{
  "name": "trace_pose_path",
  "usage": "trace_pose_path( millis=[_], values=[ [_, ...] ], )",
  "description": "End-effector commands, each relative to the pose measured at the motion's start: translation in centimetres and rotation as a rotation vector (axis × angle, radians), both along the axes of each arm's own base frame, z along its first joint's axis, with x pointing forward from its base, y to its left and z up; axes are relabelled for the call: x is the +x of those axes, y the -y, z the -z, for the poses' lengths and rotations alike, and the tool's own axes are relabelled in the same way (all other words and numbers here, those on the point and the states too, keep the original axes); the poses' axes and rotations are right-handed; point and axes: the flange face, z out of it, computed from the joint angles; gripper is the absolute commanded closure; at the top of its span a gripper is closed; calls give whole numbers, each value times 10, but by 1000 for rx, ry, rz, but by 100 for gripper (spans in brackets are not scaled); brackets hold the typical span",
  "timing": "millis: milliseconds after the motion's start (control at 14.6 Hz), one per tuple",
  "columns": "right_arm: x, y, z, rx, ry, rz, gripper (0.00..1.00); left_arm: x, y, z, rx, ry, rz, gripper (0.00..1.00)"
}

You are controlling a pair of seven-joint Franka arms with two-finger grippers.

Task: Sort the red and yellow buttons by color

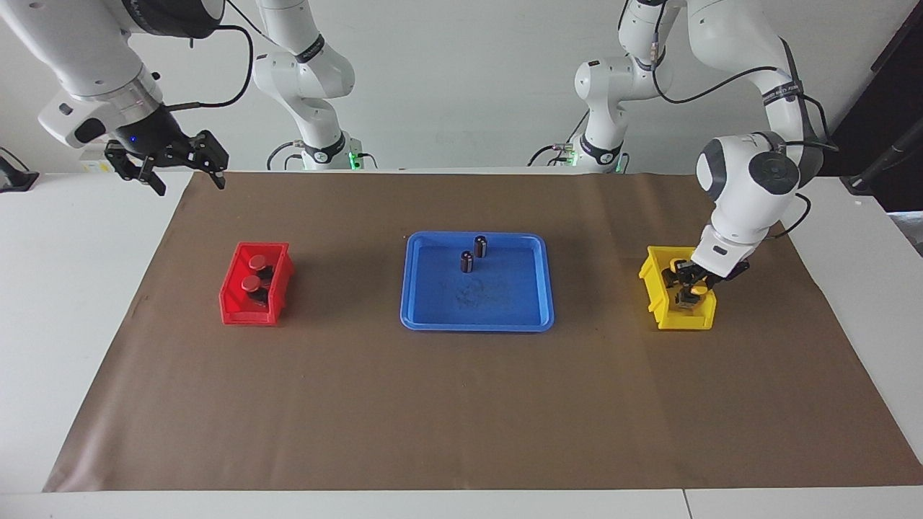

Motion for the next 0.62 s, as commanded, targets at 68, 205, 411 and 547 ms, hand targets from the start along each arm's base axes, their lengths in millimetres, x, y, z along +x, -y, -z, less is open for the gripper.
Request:
trace_pose_path(
  millis=[68,205,411,547],
  values=[
    [-1,-2,-5,-18,-16,10,0,-4,11,15,11,33,2,80],
    [-1,-4,-7,-22,-7,2,0,1,10,11,8,46,6,31],
    [-2,-5,-7,-32,-10,-2,0,14,10,-1,12,58,14,14],
    [-1,-5,-7,-32,-8,-2,0,27,10,-46,26,37,-1,0]
  ],
)
